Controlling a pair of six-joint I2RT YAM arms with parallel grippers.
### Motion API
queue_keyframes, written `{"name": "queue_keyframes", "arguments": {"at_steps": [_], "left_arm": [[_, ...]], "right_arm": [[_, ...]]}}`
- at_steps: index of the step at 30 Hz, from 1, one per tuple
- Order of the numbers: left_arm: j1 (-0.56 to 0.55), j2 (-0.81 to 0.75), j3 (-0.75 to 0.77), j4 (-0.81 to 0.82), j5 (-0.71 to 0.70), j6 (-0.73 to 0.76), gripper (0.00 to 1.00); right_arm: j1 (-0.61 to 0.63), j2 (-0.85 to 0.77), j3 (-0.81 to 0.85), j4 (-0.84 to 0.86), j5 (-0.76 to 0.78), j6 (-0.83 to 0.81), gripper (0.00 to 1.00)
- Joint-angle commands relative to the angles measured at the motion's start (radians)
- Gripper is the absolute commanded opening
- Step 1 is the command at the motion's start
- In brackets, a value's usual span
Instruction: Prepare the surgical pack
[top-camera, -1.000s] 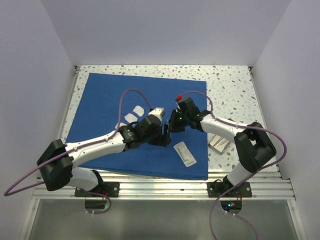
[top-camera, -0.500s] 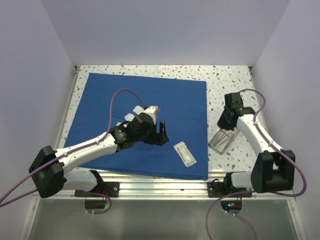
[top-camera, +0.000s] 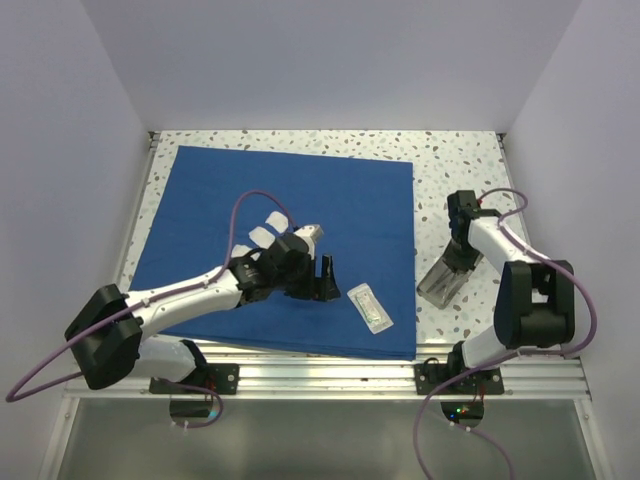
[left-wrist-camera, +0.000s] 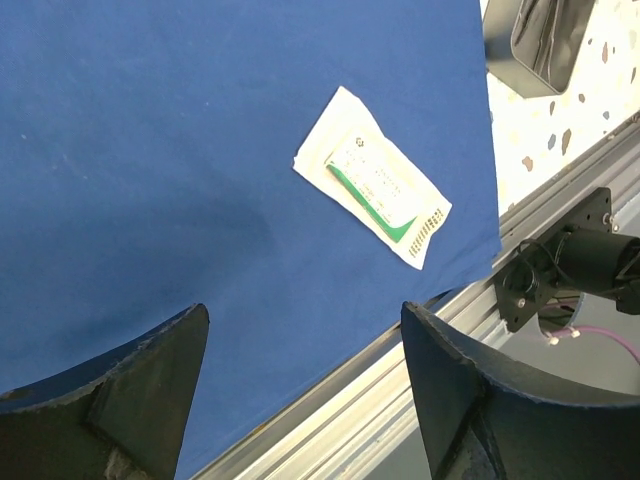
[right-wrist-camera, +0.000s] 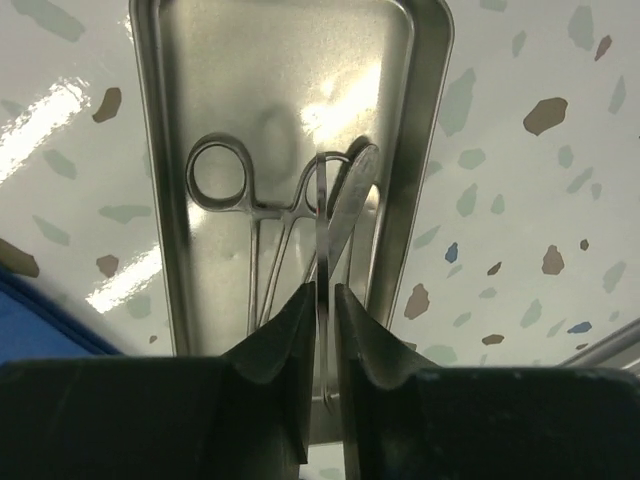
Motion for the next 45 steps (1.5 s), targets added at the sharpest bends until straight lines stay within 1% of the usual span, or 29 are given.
{"name": "queue_keyframes", "arguments": {"at_steps": [1, 2, 3, 4, 7, 8, 9, 11, 12, 17, 18, 21, 30, 34, 36, 40, 42, 45], "left_arm": [[-0.016, 0.018, -0.018, 0.077, 0.032, -0.047, 0.82], [-0.019, 0.027, -0.018, 0.079, 0.031, -0.062, 0.82], [-0.026, 0.035, -0.013, 0.082, 0.031, -0.07, 0.82], [-0.029, 0.055, -0.007, 0.079, 0.029, -0.091, 0.81], [-0.048, 0.091, 0.027, 0.053, 0.005, -0.127, 0.82], [-0.052, 0.122, 0.037, 0.045, -0.003, -0.155, 0.82], [-0.066, 0.136, 0.053, 0.042, -0.012, -0.174, 0.82], [-0.091, 0.179, 0.068, 0.043, -0.041, -0.241, 0.82], [-0.097, 0.215, 0.074, 0.042, -0.058, -0.284, 0.82], [-0.144, 0.286, 0.135, 0.048, -0.092, -0.386, 0.81], [-0.151, 0.292, 0.143, 0.045, -0.132, -0.401, 0.8], [-0.178, 0.317, 0.171, 0.043, -0.167, -0.452, 0.79], [-0.197, 0.446, 0.237, 0.017, -0.123, -0.559, 0.7], [-0.197, 0.473, 0.241, 0.046, -0.121, -0.582, 0.59], [-0.198, 0.484, 0.254, 0.04, -0.127, -0.581, 0.56], [-0.198, 0.503, 0.283, 0.02, -0.13, -0.584, 0.42], [-0.197, 0.507, 0.284, 0.023, -0.132, -0.584, 0.4], [-0.197, 0.526, 0.303, 0.007, -0.137, -0.584, 0.39]], "right_arm": [[-0.02, 0.024, 0.014, 0.05, 0.035, -0.005, 0.19], [-0.018, 0.032, 0.016, 0.057, 0.028, -0.013, 0.27], [-0.02, 0.048, 0.022, 0.065, 0.024, -0.025, 0.3], [-0.02, 0.052, 0.026, 0.068, 0.001, -0.036, 0.36], [-0.02, 0.024, 0.017, 0.093, -0.03, -0.061, 0.42], [-0.018, 0.013, 0.019, 0.09, -0.024, -0.074, 0.46], [-0.02, -0.017, 0.022, 0.085, -0.029, -0.084, 0.47], [-0.018, -0.054, 0.023, 0.077, -0.091, -0.102, 0.5], [-0.01, -0.1, 0.023, 0.071, -0.119, -0.104, 0.51], [0.045, -0.226, 0.008, 0.048, -0.231, -0.113, 0.52], [0.051, -0.237, 0.006, 0.044, -0.242, -0.116, 0.52], [0.065, -0.286, -0.01, 0.042, -0.271, -0.133, 0.53], [0.071, -0.333, -0.04, 0.08, -0.334, -0.173, 0.53], [0.075, -0.329, -0.056, 0.093, -0.352, -0.183, 0.53], [0.077, -0.335, -0.064, 0.102, -0.352, -0.183, 0.54], [0.086, -0.341, -0.075, 0.11, -0.378, -0.182, 0.53], [0.088, -0.341, -0.073, 0.11, -0.377, -0.183, 0.54], [0.089, -0.344, -0.069, 0.108, -0.377, -0.183, 0.54]]}}
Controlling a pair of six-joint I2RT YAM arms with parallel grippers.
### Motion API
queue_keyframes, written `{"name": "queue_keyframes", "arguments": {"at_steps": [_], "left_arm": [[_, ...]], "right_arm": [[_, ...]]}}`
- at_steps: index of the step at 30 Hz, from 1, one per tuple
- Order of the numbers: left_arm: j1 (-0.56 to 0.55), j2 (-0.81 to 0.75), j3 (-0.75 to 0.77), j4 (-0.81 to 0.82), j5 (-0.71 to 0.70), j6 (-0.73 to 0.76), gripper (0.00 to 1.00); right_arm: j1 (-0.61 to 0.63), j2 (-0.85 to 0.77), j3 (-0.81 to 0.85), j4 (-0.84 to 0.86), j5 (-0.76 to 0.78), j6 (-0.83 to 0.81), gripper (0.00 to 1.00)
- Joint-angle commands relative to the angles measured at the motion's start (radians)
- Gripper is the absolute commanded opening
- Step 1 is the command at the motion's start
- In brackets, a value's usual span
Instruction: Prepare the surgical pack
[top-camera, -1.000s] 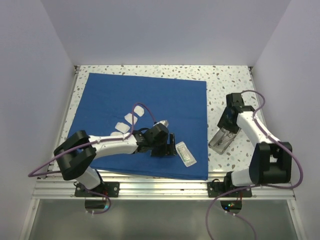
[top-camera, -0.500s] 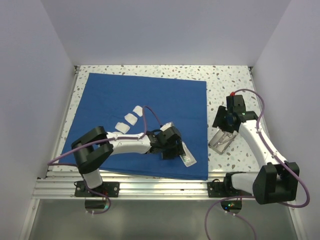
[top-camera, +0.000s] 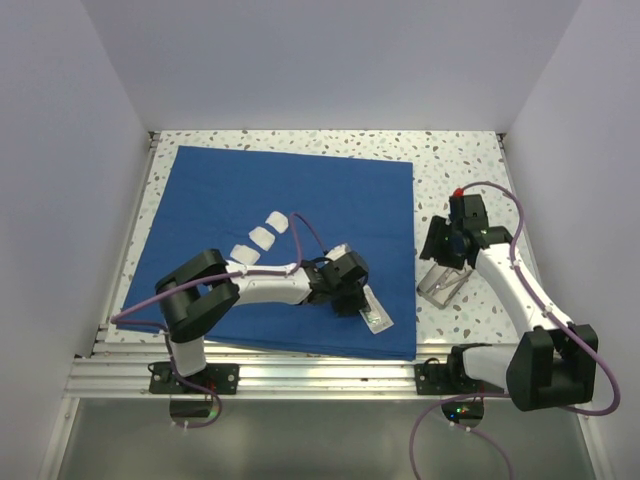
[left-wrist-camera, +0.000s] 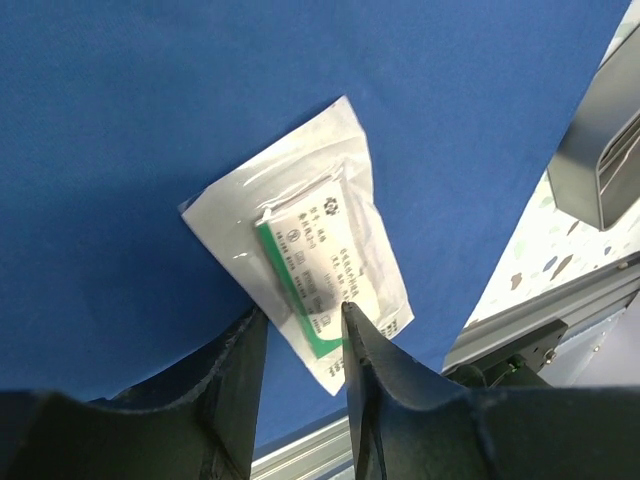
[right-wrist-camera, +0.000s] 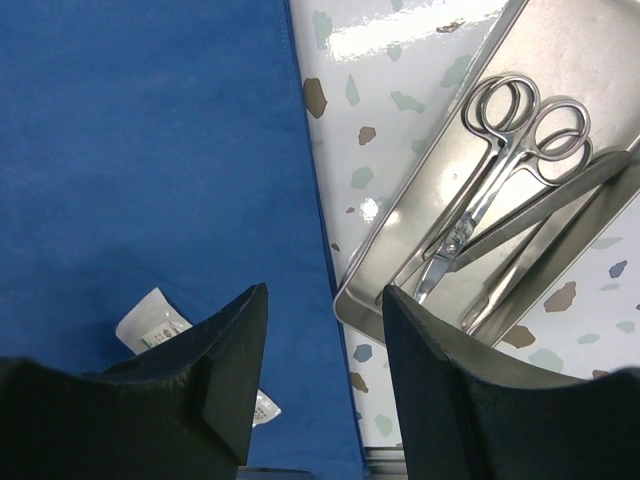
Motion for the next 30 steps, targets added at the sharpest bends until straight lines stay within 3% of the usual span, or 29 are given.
{"name": "queue_keyframes", "arguments": {"at_steps": [1, 6, 9, 13, 20, 28, 30], "left_arm": [[-0.005, 0.03, 0.052, -0.019, -0.019, -0.01, 0.39], [-0.005, 0.05, 0.057, -0.022, -0.022, -0.007, 0.36], [-0.005, 0.043, 0.063, -0.034, -0.042, 0.017, 0.27], [-0.005, 0.02, 0.086, -0.083, -0.102, 0.097, 0.0], [-0.005, -0.093, 0.036, -0.066, -0.198, 0.245, 0.0], [0.001, -0.262, -0.061, 0.01, -0.222, 0.383, 0.0], [0.006, -0.285, -0.064, 0.015, -0.199, 0.407, 0.0]], "right_arm": [[0.007, -0.031, 0.007, 0.025, -0.024, -0.017, 0.54], [0.016, -0.031, 0.008, 0.023, -0.025, -0.022, 0.54], [0.036, -0.027, 0.008, 0.022, -0.051, -0.034, 0.54], [0.069, -0.031, 0.001, 0.036, -0.179, -0.059, 0.54], [0.115, 0.016, -0.025, 0.049, -0.393, -0.088, 0.69], [0.166, 0.053, -0.132, 0.218, -0.627, -0.06, 0.7], [0.177, 0.051, -0.166, 0.278, -0.686, -0.033, 0.75]]}}
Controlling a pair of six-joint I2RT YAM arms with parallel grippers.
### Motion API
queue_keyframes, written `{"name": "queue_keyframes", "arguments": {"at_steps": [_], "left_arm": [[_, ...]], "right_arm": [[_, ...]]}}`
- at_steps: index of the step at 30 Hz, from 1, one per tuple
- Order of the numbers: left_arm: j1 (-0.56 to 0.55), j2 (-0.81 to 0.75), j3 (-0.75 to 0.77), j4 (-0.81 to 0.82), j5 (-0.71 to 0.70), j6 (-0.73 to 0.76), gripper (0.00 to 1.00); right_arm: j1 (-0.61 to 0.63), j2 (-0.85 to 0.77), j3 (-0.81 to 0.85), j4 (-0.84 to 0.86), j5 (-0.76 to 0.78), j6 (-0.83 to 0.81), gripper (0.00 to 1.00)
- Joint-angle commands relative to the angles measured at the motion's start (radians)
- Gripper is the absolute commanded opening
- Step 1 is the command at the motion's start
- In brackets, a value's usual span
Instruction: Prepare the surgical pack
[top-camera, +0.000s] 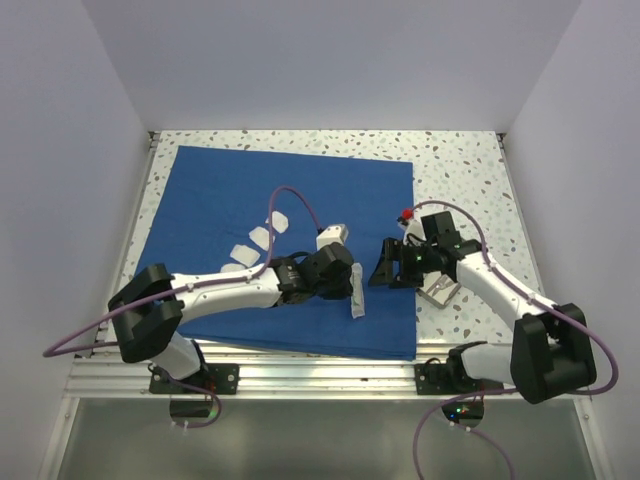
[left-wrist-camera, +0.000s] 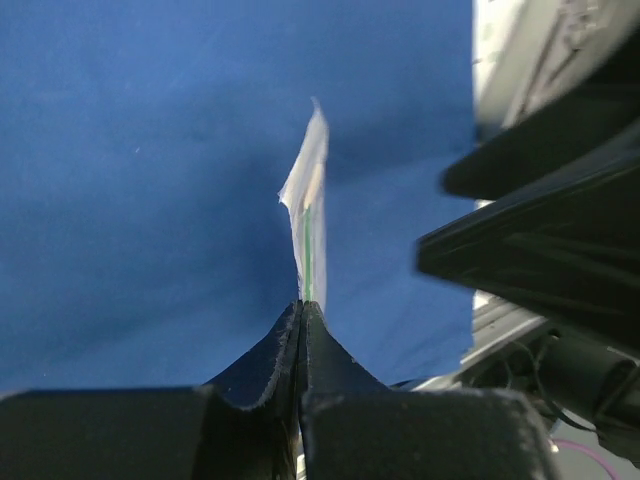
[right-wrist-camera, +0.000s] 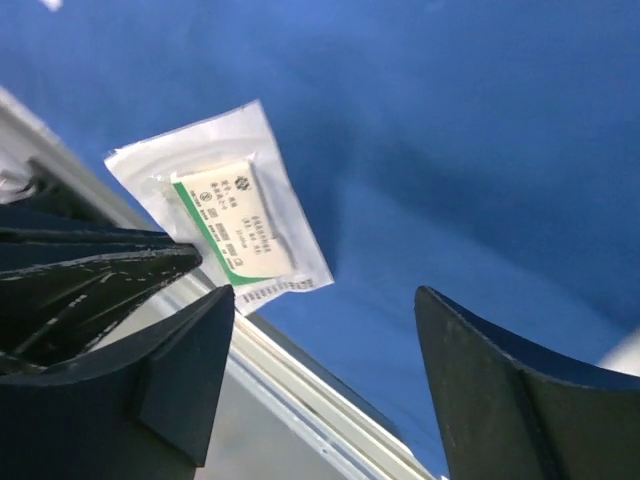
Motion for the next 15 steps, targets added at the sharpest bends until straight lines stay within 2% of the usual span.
{"name": "queue_keyframes", "arguments": {"at_steps": [1, 2, 5, 15], "left_arm": [[0.005, -0.057, -0.013, 0.074, -0.006, 0.089, 0.0], [0.007, -0.072, -0.017, 0.08, 0.014, 0.098, 0.0], [0.016, -0.107, -0.034, 0.086, 0.037, 0.121, 0.0], [0.083, -0.236, -0.102, 0.117, 0.147, 0.163, 0.0]], "right_arm": [[0.029, 0.0, -0.045, 0.205, -0.184, 0.037, 0.77], [0.03, -0.003, -0.057, 0.245, -0.219, 0.048, 0.81], [0.038, -0.004, -0.077, 0.311, -0.271, 0.06, 0.82], [0.036, -0.023, -0.085, 0.412, -0.363, 0.071, 0.82]]}}
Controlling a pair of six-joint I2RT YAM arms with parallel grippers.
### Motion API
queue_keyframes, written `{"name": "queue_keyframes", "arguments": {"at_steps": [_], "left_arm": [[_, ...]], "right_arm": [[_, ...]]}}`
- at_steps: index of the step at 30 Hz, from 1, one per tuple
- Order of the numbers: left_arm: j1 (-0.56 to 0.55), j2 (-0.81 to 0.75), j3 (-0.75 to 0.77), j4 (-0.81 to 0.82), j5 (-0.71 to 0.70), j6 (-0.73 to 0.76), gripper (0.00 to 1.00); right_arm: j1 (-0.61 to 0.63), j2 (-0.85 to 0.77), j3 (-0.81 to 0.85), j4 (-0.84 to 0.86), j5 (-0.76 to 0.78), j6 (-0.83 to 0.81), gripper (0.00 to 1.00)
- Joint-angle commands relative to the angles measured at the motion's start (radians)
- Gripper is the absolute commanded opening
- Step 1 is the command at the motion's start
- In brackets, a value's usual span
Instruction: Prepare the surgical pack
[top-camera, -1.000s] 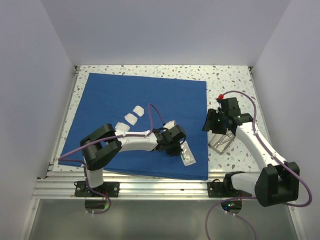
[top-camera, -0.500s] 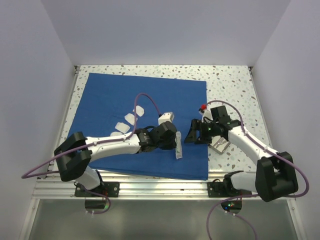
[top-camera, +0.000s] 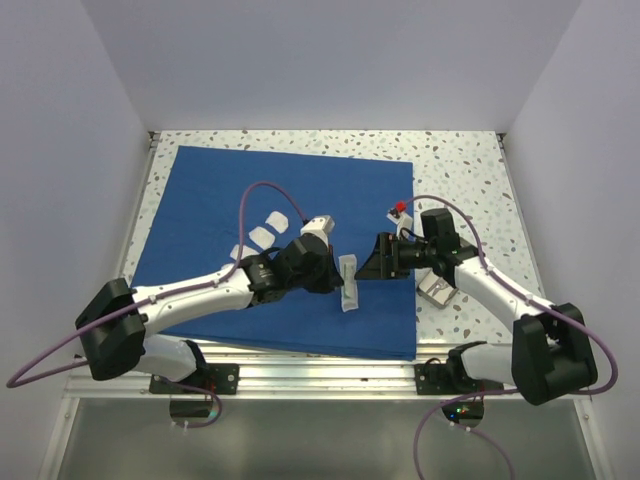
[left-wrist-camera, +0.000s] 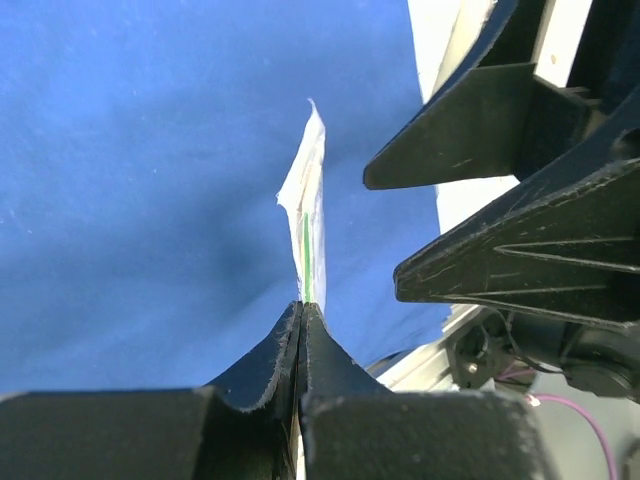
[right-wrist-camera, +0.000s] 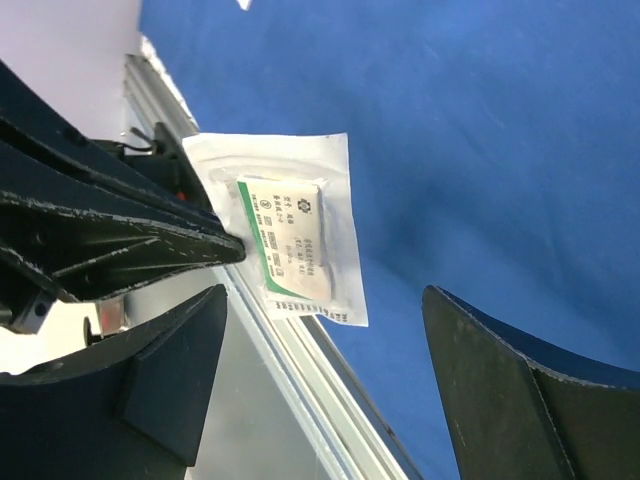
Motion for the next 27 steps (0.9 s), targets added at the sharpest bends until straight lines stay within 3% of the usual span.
{"name": "queue_keyframes", "arguments": {"at_steps": [1, 9, 17, 23, 27], "left_arm": [[0.016, -0.062, -0.008, 0.061, 0.06, 0.039, 0.0], [0.017, -0.093, -0.01, 0.091, 0.138, 0.042, 0.0], [0.017, -0.13, -0.036, 0.11, 0.154, 0.039, 0.0], [0.02, -0.121, -0.048, 0.113, 0.151, 0.039, 0.0], [0.043, -0.121, -0.065, 0.121, 0.164, 0.036, 0.0]], "right_arm": [[0.004, -0.022, -0.005, 0.096, -0.077, 0.017, 0.82], [0.021, -0.025, -0.01, 0.166, -0.109, 0.05, 0.81], [0.031, -0.028, -0.025, 0.264, -0.155, 0.115, 0.7], [0.045, -0.071, -0.047, 0.329, -0.179, 0.159, 0.52], [0.045, -0.076, -0.044, 0.295, -0.172, 0.148, 0.27]]}}
